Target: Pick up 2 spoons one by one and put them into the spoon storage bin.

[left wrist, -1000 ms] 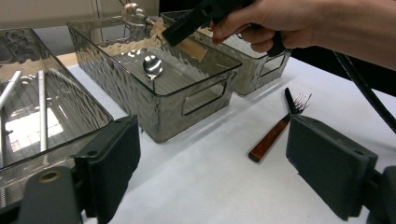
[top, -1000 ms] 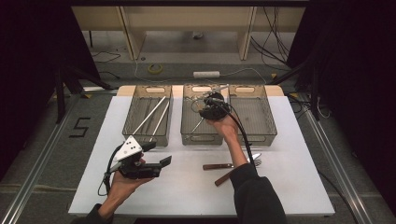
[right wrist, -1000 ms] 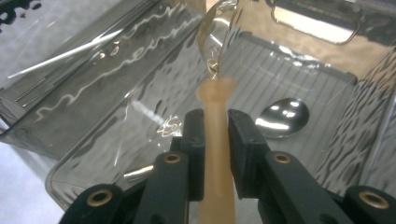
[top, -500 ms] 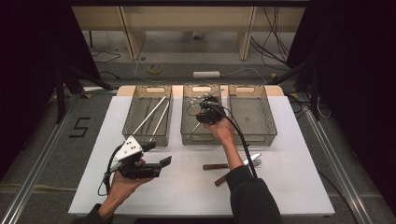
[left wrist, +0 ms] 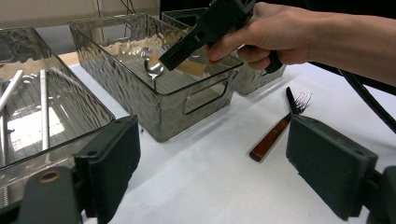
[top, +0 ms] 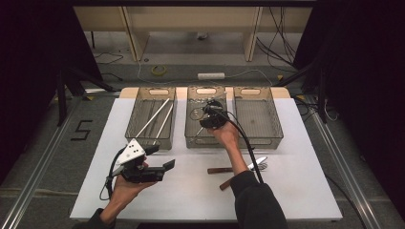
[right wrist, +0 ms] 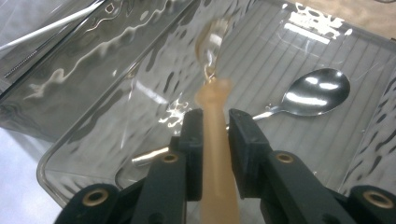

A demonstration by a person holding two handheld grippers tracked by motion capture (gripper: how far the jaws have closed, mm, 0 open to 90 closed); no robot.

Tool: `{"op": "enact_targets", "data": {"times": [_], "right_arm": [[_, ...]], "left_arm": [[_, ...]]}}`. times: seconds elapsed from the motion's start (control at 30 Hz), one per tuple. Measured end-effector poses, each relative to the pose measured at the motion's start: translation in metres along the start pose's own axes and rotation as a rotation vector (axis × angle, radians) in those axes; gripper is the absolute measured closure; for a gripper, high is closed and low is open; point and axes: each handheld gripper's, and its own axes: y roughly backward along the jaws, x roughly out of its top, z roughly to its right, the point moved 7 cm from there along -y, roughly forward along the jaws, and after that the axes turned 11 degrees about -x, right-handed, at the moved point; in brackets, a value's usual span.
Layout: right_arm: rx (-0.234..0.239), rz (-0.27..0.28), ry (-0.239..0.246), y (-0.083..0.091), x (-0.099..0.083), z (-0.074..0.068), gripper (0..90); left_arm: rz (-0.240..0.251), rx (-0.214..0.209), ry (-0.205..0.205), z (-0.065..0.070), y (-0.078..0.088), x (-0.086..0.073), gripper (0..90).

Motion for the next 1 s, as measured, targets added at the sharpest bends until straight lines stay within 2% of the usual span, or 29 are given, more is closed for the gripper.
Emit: {"op": "enact_targets", "data": {"times": [0.13, 0.27, 0.47, 0.63, 0.77, 0.87, 1.0], "right_arm": [[0.020, 0.012, -0.008, 0.006, 0.001, 0.000, 67.8], [0.064, 0.054, -0.002, 0.019, 0.003, -0.003, 62.7], [0.137, 0.113, 0.054, 0.045, -0.004, -0.018, 54.9], [0.188, 0.152, 0.065, 0.065, -0.019, -0.031, 47.8], [0.205, 0.168, 0.059, 0.074, -0.034, -0.035, 42.7], [0.201, 0.174, 0.063, 0.077, -0.046, -0.037, 39.6], [0.210, 0.189, 0.040, 0.080, -0.059, -0.036, 38.3]], "left_arm": [[0.001, 0.003, 0.001, -0.001, 0.000, 0.000, 17.2], [0.008, 0.008, 0.005, -0.001, 0.001, 0.000, 17.1], [0.010, 0.015, 0.008, -0.001, 0.001, 0.000, 17.0], [0.009, 0.018, 0.006, -0.001, 0.001, 0.000, 17.0], [0.010, 0.019, 0.005, -0.002, 0.002, 0.000, 16.8], [0.010, 0.020, 0.005, -0.002, 0.002, 0.000, 16.8], [0.012, 0.023, 0.006, -0.003, 0.003, 0.000, 16.8]]}}
